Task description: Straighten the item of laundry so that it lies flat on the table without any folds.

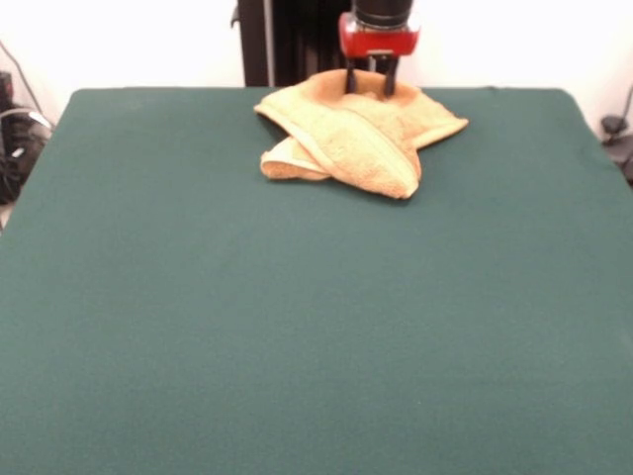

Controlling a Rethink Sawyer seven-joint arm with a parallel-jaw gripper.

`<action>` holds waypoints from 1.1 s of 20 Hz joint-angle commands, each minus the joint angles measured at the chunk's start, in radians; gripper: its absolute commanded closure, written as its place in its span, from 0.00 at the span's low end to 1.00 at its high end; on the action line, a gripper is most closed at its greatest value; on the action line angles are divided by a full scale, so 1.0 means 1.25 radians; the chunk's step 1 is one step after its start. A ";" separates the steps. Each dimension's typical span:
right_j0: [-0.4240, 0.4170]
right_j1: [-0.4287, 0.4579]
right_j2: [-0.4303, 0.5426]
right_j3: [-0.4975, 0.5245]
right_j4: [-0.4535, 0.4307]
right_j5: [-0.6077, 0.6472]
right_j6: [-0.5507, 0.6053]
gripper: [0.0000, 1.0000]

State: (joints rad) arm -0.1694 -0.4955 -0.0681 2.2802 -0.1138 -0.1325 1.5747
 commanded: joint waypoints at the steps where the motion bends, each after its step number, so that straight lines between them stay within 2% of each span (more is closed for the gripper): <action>1: 0.000 -0.037 0.049 -0.059 0.027 0.086 0.125 0.00; 4: 0.006 -0.093 0.051 -0.040 0.017 0.092 0.122 0.00; 6: 0.008 -0.168 0.055 -0.013 0.017 0.108 0.128 0.00; 10: 0.014 -0.306 0.059 0.007 0.032 0.247 0.105 0.00; 13: 0.041 -0.370 0.036 -0.003 0.044 0.334 0.101 0.00; 18: 0.046 -0.405 0.043 -0.031 0.045 0.402 0.105 0.00; 22: 0.037 -0.343 0.065 -0.050 0.035 0.347 0.120 0.00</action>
State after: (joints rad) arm -0.1428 -0.9436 -0.0689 2.2815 -0.1157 0.2534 1.5747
